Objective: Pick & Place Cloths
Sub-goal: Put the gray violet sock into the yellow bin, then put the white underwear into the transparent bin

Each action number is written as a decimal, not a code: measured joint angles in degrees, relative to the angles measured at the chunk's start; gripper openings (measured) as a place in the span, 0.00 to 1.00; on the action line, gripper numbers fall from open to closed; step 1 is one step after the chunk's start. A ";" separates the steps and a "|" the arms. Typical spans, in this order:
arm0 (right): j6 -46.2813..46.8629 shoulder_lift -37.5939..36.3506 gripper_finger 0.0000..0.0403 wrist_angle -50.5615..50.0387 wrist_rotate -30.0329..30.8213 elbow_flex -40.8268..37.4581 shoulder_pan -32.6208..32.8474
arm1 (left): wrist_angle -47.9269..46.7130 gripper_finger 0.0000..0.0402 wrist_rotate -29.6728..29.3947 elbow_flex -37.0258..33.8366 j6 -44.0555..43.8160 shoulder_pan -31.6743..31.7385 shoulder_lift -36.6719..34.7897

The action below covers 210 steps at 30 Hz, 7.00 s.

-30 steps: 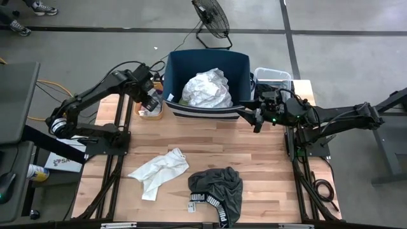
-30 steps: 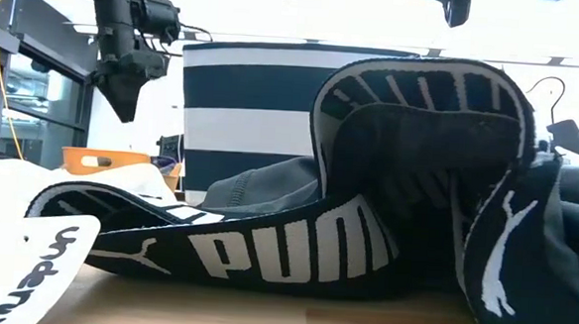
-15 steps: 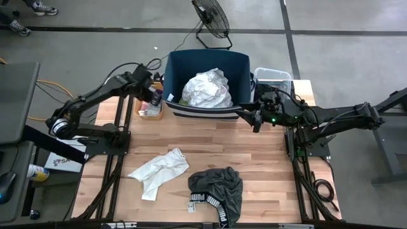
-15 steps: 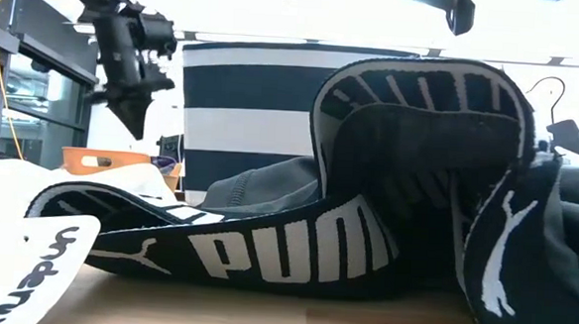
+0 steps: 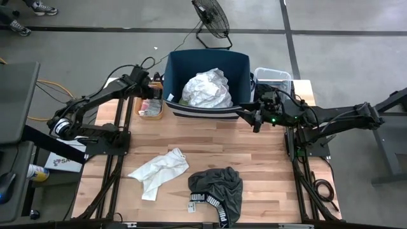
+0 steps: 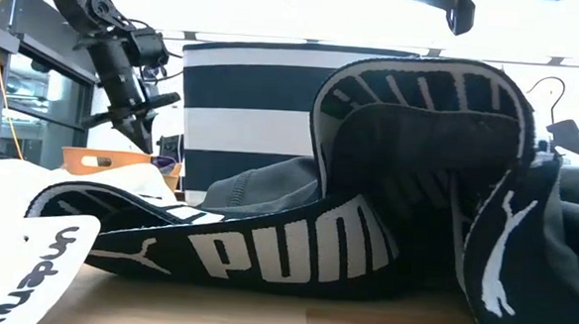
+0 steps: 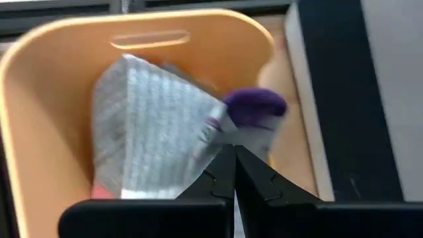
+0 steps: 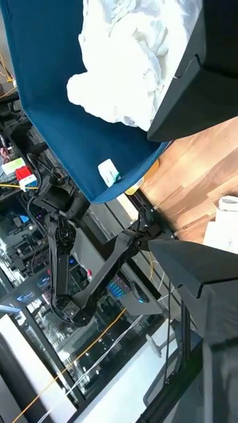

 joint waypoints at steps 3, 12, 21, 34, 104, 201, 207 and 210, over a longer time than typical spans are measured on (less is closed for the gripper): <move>0.00 0.00 0.61 -0.02 0.00 0.00 -0.02 | 1.13 0.00 -3.34 -0.02 -0.96 0.00 1.70; 0.00 0.00 0.61 -0.04 0.22 0.00 0.00 | 1.94 0.00 -7.20 -0.07 -0.14 -0.02 8.51; 0.15 -0.01 0.61 -0.03 1.33 0.00 0.00 | 0.02 0.00 -10.49 -0.07 1.66 0.00 8.67; -0.02 -0.01 0.61 -0.59 1.31 0.00 -0.01 | -0.93 0.00 -6.20 -0.07 2.27 0.00 2.00; -1.60 -0.02 0.61 -4.97 -4.15 0.00 0.00 | -14.13 0.03 5.31 0.04 -6.25 -66.38 -24.52; -1.55 -0.02 0.61 -15.91 -6.73 -0.02 -0.02 | -1.30 0.02 -16.47 1.66 -12.68 -79.93 21.42; -1.57 -0.01 0.61 -15.87 -6.73 -0.02 0.00 | -7.20 0.02 -20.36 7.84 -8.68 -79.84 18.02; -1.57 0.00 0.61 -15.85 -6.73 -0.02 -0.02 | -9.70 0.02 -20.83 11.11 -4.93 -79.84 16.83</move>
